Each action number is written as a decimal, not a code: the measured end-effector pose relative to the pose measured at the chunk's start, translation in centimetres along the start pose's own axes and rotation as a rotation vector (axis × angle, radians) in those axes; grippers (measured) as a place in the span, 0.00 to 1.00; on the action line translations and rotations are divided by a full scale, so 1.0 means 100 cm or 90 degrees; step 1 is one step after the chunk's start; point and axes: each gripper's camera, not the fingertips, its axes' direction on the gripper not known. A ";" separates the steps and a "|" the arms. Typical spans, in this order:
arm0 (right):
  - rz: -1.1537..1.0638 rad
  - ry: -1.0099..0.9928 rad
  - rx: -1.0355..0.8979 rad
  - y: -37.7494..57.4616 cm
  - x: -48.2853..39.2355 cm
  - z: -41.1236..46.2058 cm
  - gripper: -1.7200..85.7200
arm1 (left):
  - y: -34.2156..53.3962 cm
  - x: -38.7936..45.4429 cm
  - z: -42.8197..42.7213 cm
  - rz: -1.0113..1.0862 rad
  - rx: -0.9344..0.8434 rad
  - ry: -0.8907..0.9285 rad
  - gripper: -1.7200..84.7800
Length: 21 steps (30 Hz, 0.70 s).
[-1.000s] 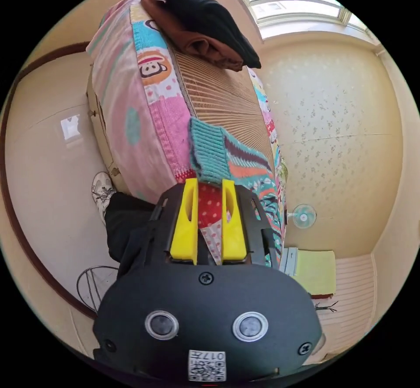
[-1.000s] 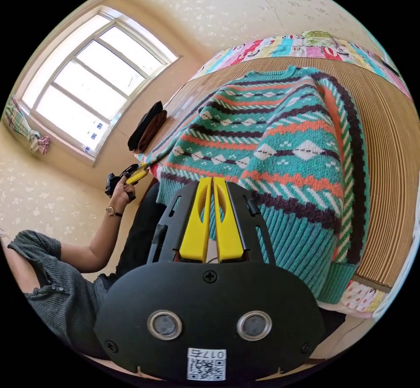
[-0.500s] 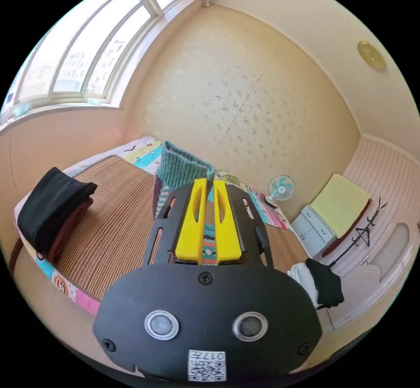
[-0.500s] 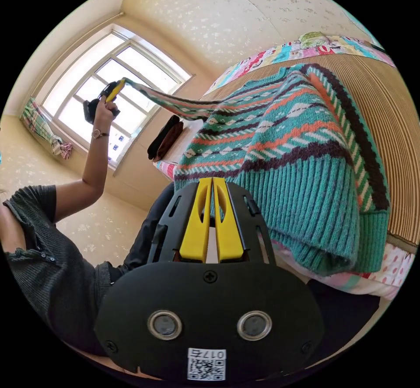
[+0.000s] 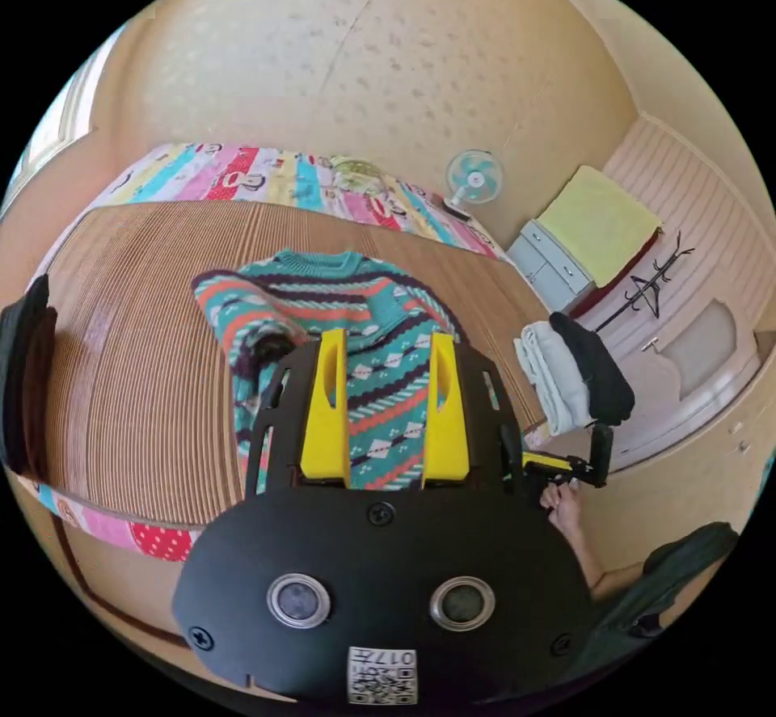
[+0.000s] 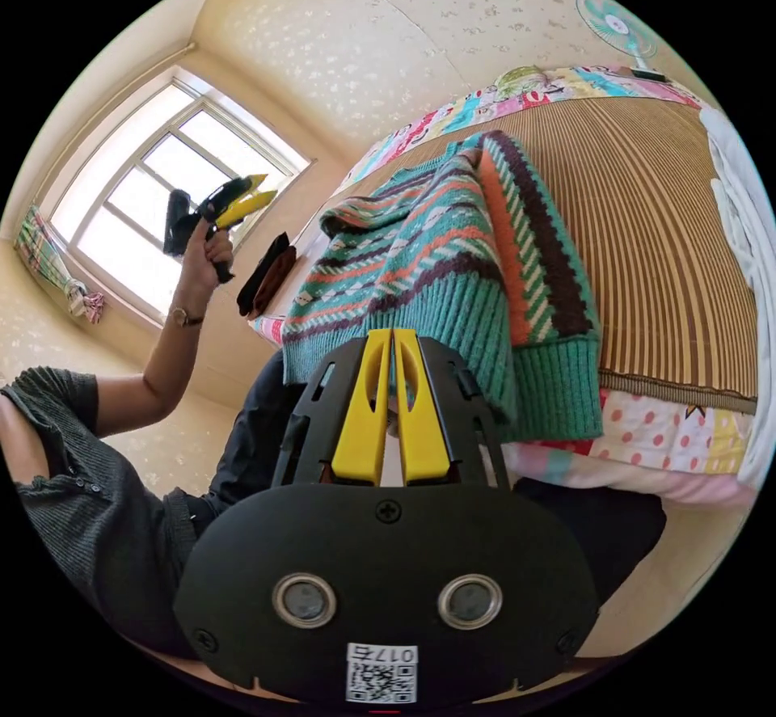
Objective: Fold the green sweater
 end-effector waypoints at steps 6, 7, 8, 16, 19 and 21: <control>0.012 0.044 -0.023 -0.027 -0.008 0.018 0.03 | 0.131 -0.069 0.033 -0.138 -0.107 0.002 0.17; 0.013 0.055 -0.031 -0.029 -0.010 0.022 0.03 | 0.141 -0.069 0.026 -0.137 -0.091 -0.031 0.13; 0.018 0.083 -0.052 -0.031 -0.016 0.030 0.03 | 0.143 -0.067 0.022 -0.114 -0.106 -0.051 0.09; -0.010 0.055 -0.137 -0.004 -0.074 0.042 0.03 | 0.142 -0.124 -0.057 -0.093 -0.073 -0.169 0.04; -0.019 -0.006 -0.120 0.018 -0.096 0.042 0.03 | 0.157 -0.153 -0.081 -0.187 -0.038 -0.232 0.06; -0.004 -0.004 -0.110 0.031 -0.102 0.041 0.03 | 0.169 -0.157 -0.096 -0.220 -0.012 -0.209 0.08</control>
